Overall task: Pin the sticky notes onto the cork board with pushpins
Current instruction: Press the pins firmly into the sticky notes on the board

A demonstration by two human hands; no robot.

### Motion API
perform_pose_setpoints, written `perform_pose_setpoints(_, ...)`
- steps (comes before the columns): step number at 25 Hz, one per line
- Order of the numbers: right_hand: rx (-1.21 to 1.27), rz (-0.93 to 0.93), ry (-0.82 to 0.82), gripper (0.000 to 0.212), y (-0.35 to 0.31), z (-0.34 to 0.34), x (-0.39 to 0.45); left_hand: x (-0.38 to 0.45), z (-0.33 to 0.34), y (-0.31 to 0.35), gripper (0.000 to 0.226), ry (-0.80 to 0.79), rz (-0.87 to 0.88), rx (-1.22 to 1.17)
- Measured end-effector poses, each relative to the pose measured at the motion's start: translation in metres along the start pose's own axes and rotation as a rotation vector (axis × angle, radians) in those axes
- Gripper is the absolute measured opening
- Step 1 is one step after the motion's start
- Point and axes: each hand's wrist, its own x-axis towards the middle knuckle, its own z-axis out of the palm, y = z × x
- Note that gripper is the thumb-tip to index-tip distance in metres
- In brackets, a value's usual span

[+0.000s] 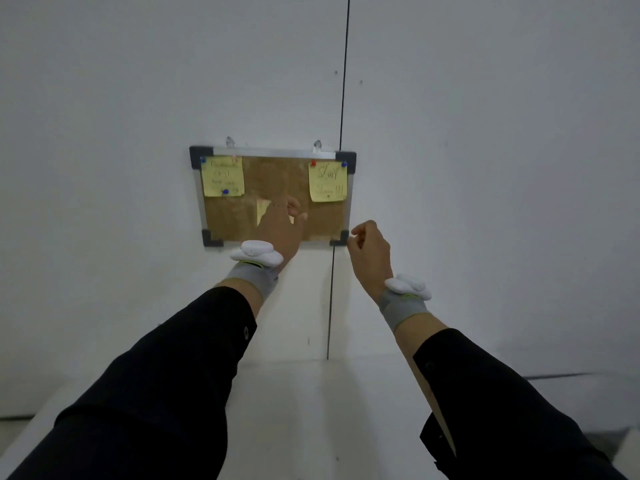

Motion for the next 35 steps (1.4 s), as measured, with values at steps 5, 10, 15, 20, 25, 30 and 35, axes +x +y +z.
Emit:
perform_pose_setpoints(5,-0.06,0.134,-0.119,0.009,0.047,0.006,-0.079,-0.088,0.016,-0.025,0.003,-0.175,-0.16,0.068)
perform_pose_setpoints(10,-0.134,0.247,-0.261,0.008,0.102,0.014,-0.161,-0.18,0.04,-0.052,0.003,-0.321,-0.317,0.068)
perform_pose_setpoints(15,-0.18,0.432,-0.41,0.011,0.149,0.021,-0.235,-0.257,0.066,-0.068,0.005,-0.489,-0.449,0.109)
perform_pose_setpoints(20,-0.25,0.548,-0.51,0.015,0.18,0.022,-0.284,-0.316,0.081,-0.081,0.009,-0.588,-0.528,0.152)
perform_pose_setpoints(25,-0.274,0.586,-0.565,0.014,0.204,0.023,-0.311,-0.362,0.095,-0.093,0.012,-0.655,-0.577,0.152)
perform_pose_setpoints(30,-0.288,0.56,-0.598,0.005,0.223,0.028,-0.33,-0.393,0.114,-0.096,0.022,-0.708,-0.651,0.174)
perform_pose_setpoints(35,-0.344,0.497,-0.635,0.011,0.228,0.036,-0.332,-0.405,0.12,-0.094,0.028,-0.781,-0.651,0.251)
